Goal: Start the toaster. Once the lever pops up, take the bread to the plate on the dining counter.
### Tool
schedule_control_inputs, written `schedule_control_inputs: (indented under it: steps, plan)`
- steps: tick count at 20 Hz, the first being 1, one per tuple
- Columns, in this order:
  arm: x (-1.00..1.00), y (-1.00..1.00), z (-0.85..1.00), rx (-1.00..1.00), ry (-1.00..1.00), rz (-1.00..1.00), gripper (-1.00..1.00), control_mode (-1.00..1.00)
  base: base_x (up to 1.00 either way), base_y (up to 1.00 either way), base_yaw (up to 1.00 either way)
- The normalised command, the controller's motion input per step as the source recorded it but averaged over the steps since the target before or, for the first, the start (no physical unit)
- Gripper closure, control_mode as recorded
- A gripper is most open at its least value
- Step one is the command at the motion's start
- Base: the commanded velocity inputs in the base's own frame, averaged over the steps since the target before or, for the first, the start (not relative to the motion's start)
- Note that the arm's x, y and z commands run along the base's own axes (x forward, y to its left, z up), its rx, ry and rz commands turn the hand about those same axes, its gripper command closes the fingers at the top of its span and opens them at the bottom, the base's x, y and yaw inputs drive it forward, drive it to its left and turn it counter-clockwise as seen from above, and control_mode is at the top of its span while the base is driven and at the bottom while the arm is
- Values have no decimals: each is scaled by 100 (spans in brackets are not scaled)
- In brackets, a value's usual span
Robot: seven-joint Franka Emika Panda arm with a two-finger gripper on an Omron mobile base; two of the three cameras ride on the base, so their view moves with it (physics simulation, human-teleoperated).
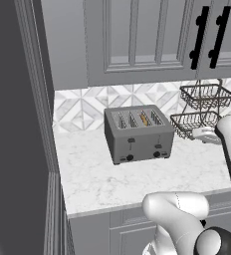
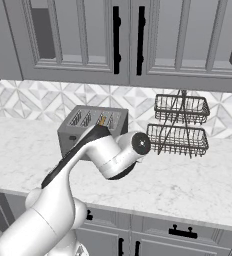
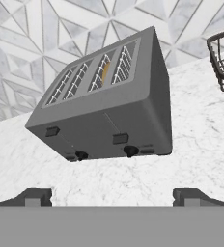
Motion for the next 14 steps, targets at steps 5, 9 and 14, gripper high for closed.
schedule_control_inputs:
  steps: [5, 9, 14]
  plan:
    - [0, 0, 0, 0, 0, 0, -100, -100, 0, 0, 0]
    - [0, 0, 0, 0, 0, 0, -100, -100, 0, 0, 0]
    - [0, 0, 0, 0, 0, 0, -100, -100, 0, 0, 0]
